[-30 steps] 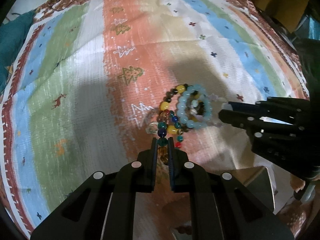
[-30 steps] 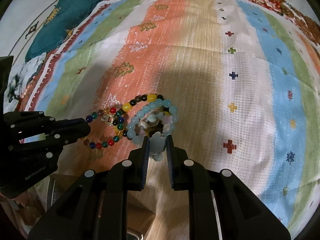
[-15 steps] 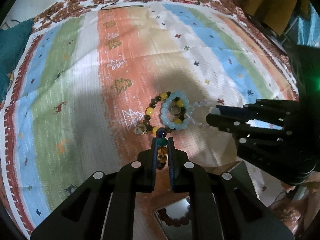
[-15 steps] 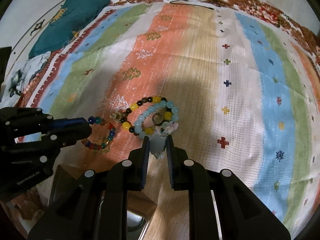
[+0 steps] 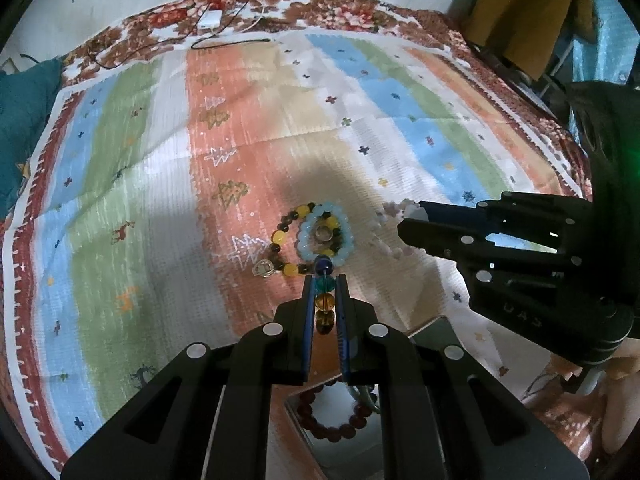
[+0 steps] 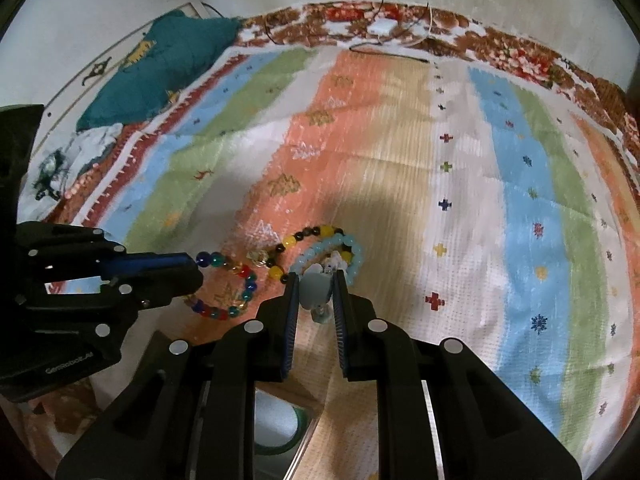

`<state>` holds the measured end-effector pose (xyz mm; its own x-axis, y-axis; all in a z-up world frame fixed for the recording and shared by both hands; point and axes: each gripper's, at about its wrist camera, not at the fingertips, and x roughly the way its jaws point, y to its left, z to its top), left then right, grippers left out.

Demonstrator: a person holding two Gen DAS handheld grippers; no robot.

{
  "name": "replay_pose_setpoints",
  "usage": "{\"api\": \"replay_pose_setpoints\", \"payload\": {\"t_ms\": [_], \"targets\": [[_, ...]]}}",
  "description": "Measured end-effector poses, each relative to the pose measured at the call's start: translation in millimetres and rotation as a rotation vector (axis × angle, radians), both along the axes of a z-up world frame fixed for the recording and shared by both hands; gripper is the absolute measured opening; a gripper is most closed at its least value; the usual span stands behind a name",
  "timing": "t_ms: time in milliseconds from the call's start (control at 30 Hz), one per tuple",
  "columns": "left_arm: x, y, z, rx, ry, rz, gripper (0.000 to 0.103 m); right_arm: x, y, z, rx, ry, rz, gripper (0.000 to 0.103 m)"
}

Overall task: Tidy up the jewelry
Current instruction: 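Lift the multicolored bracelet with the left tool while the right tool lifts the charm toward the tin, then lower the multicolored bracelet into the tin and open the left tool while the right tool releases the charm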

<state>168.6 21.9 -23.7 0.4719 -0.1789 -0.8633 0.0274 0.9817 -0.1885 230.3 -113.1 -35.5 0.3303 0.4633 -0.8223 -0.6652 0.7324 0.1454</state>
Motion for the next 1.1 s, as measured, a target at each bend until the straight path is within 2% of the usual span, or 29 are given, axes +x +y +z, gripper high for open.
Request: {"api": "replay_pose_setpoints", "payload": {"t_ms": [567,1100], "targets": [[-45.1,-7.3,27.8,-0.063,-0.104,0.013,0.009,-42.8,-16.2,29.0,0.087,-0.053,0.08,0.018],[-78.6,-24.2,21.7,-0.076,-0.106,-0.014,0.009,-69.9,-34.7,25.3,0.101,-0.032,0.11,0.018]]}}
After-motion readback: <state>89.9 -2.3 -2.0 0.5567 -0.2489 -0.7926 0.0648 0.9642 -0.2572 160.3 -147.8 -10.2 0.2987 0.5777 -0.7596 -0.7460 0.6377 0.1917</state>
